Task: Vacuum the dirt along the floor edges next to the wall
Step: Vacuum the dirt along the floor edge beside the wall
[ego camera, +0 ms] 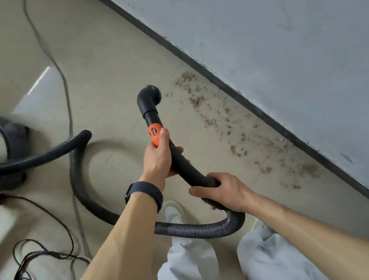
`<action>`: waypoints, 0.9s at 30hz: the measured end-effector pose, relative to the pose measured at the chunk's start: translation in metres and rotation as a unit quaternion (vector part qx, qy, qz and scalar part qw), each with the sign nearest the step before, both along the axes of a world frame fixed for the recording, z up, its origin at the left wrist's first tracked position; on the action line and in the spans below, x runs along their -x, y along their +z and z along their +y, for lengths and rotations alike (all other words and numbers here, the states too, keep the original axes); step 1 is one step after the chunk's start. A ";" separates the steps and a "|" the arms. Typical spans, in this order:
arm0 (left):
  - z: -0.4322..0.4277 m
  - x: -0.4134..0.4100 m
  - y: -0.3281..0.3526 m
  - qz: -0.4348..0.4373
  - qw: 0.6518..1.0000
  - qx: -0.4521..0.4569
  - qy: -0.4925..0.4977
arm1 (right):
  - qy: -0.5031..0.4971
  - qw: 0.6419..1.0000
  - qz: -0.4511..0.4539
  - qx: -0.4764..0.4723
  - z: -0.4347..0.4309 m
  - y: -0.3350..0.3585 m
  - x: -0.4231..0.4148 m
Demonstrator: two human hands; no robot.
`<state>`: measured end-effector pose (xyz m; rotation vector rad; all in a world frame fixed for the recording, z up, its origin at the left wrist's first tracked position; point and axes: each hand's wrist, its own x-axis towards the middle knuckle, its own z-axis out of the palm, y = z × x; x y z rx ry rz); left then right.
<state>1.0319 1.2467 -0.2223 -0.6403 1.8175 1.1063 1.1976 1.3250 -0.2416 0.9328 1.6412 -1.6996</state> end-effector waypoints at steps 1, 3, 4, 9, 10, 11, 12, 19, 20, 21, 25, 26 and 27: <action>0.002 0.004 -0.020 -0.001 1.000 0.013 0.005 | -0.006 1.000 -0.002 -0.004 -0.001 -0.017 0.005; 0.005 0.016 -0.066 0.005 0.999 0.031 0.005 | -0.014 1.000 -0.009 -0.015 -0.005 -0.058 0.017; 0.007 0.021 -0.089 0.009 0.999 0.036 0.005 | -0.015 1.000 -0.013 -0.022 -0.007 -0.078 0.023; 0.010 0.051 -0.198 0.066 0.994 0.085 0.030 | 0.012 0.993 0.026 -0.115 -0.021 -0.165 0.051; 0.007 0.056 -0.217 0.079 0.991 0.097 0.045 | 0.026 0.988 0.041 -0.144 -0.022 -0.178 0.054; 0.002 0.062 -0.235 0.094 0.988 0.109 0.060 | 0.044 0.983 0.053 -0.170 -0.023 -0.192 0.056; -0.005 0.067 -0.254 0.110 0.984 0.119 0.073 | 0.064 0.977 0.064 -0.193 -0.023 -0.205 0.058; -0.035 0.078 -0.346 0.116 0.989 0.059 0.066 | 0.154 0.952 0.123 -0.233 -0.010 -0.272 0.059; -0.035 0.079 -0.354 0.124 0.988 0.048 0.074 | 0.163 0.948 0.129 -0.241 -0.008 -0.280 0.060; -0.035 0.081 -0.363 0.132 0.987 0.044 0.078 | 0.170 0.944 0.133 -0.249 -0.008 -0.289 0.061; -0.034 0.091 -0.390 0.181 0.979 0.013 0.091 | 0.175 0.934 0.154 -0.272 -0.009 -0.320 0.066; -0.033 0.091 -0.391 0.182 0.979 0.006 0.091 | 0.174 0.932 0.159 -0.276 -0.009 -0.321 0.066; -0.033 0.090 -0.388 0.171 0.981 0.003 0.089 | 0.176 0.929 0.164 -0.280 -0.010 -0.318 0.064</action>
